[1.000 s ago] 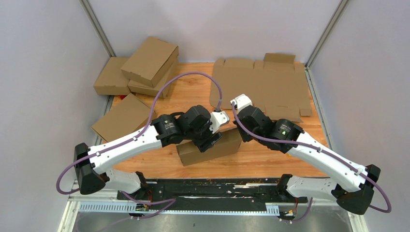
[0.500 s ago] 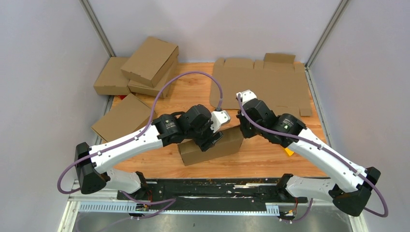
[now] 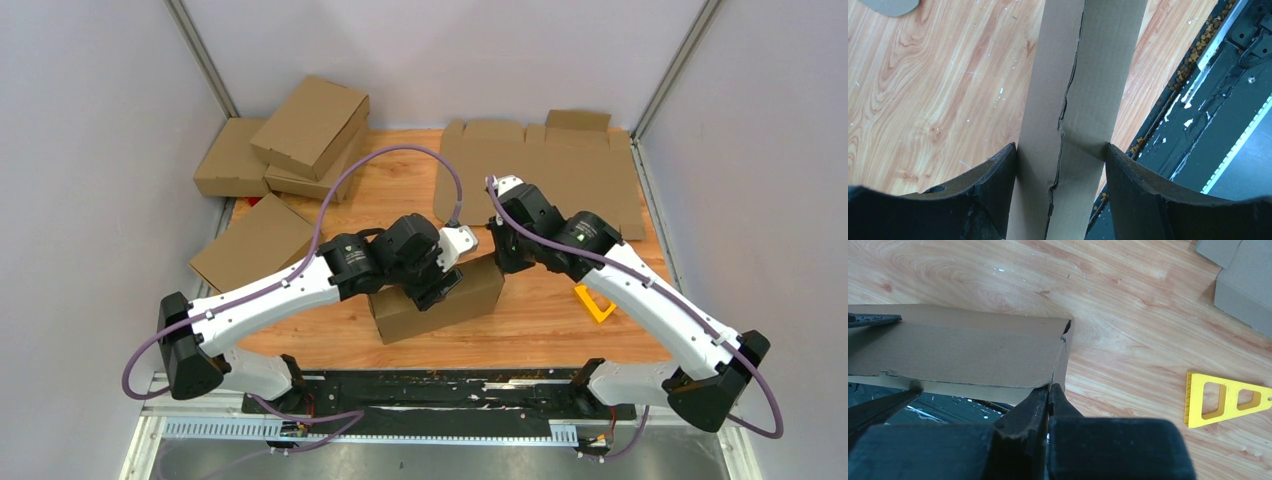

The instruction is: Fold the paper box

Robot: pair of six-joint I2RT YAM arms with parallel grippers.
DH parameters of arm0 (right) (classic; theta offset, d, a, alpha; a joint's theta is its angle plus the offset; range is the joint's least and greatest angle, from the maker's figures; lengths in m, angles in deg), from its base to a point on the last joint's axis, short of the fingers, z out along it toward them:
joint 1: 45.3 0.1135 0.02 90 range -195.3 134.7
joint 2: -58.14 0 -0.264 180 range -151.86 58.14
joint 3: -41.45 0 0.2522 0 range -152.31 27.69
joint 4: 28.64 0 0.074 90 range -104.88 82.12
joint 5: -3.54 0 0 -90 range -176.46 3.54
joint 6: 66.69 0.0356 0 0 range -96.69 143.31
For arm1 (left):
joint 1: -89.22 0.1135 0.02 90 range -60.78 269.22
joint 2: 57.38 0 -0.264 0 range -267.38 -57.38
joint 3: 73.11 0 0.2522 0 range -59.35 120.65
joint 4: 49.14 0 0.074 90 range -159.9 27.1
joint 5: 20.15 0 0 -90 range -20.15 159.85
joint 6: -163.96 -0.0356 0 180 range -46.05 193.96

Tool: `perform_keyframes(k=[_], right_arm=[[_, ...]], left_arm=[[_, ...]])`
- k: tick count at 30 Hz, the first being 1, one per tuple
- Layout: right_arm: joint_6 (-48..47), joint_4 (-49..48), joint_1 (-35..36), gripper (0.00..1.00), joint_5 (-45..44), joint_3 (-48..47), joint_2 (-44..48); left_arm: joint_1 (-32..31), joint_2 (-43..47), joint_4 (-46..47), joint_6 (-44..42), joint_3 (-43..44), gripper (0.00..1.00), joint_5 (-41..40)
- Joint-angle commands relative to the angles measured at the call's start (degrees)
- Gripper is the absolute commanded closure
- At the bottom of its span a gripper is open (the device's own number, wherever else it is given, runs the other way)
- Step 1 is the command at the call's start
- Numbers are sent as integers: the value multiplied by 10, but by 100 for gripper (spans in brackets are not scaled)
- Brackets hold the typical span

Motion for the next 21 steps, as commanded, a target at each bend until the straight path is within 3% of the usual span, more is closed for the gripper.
perform_keyframes(k=[1, 13, 21], right_arm=[[22, -27, -10, 100, 95, -44, -6], [15, 2, -53, 100, 175, -65, -32], [-4, -7, -56, 100, 160, -41, -21]], left_arm=[[-5, -40, -7, 9, -4, 48, 20], [-12, -50, -10, 7, 2, 50, 4], [-13, -49, -8, 8, -2, 50, -1]])
